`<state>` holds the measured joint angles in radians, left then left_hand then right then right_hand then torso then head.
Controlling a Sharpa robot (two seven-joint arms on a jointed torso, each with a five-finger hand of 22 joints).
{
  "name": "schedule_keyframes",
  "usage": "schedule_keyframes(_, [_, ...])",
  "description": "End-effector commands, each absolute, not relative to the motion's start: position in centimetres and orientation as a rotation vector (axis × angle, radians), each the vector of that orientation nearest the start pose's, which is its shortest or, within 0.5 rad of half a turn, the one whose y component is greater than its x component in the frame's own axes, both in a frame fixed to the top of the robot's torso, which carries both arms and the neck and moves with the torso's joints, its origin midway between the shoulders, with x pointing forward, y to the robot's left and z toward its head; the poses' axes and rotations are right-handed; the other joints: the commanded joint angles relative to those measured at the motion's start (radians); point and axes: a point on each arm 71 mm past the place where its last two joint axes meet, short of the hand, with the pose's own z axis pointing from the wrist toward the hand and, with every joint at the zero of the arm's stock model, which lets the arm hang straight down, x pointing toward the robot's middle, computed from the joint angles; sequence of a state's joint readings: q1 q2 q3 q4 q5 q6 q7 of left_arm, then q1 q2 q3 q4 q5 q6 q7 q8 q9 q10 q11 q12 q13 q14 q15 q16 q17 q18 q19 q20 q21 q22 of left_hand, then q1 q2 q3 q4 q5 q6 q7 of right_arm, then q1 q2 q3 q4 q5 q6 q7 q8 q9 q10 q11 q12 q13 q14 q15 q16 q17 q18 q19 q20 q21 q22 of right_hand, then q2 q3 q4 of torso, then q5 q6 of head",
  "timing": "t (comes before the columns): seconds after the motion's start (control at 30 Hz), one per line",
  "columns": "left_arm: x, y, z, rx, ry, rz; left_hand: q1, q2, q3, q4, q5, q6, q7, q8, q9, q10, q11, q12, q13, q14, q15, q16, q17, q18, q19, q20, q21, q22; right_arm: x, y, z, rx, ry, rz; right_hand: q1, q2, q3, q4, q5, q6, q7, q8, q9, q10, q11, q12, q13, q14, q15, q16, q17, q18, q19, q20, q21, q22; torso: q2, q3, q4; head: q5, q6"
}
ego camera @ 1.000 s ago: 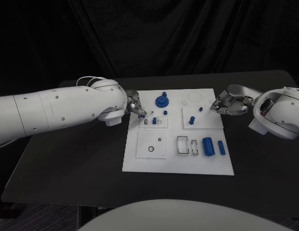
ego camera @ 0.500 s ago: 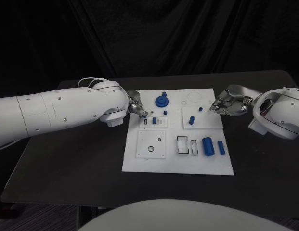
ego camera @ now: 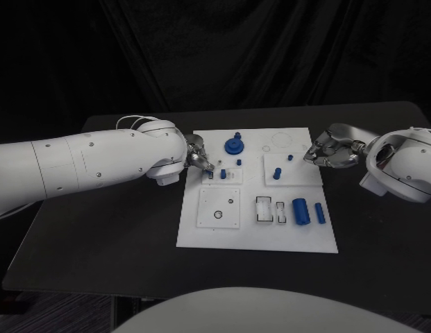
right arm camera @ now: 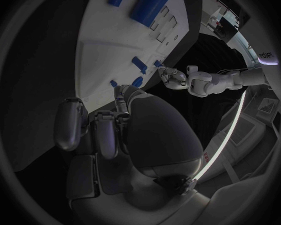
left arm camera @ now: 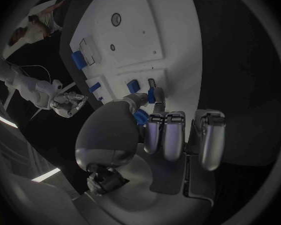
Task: Assemble the parts on the task board
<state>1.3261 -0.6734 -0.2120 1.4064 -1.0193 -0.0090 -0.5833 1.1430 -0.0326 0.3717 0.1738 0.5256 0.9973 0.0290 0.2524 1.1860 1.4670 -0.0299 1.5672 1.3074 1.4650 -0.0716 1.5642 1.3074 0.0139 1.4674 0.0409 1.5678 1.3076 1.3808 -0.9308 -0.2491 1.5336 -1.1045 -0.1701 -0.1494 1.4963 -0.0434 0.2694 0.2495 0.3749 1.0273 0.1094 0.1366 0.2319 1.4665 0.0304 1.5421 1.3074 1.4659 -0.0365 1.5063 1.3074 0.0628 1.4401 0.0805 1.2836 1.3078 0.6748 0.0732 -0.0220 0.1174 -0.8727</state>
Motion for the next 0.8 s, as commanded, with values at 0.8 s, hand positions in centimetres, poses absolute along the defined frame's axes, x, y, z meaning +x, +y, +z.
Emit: schedule_keyframes(0.8, [49.2,17.8,-24.2,-0.183,2.32,-0.322,-0.016,-0.002,0.01,0.0,-0.011,0.009,0.001,0.003,0.0,0.104,-0.007,0.004,0.263,0.106,-0.009,0.007,0.263,-0.014,0.103,-0.007,0.003,0.263,48.4,-25.1,-19.1,0.099,1.97,0.594,0.003,0.007,0.007,0.001,0.005,0.0,0.004,-0.001,0.003,0.056,0.007,-0.005,0.226,0.075,0.008,-0.006,0.194,0.005,-0.009,-0.001,-0.004,0.172,-0.002,0.0013,0.0003,0.0,0.0])
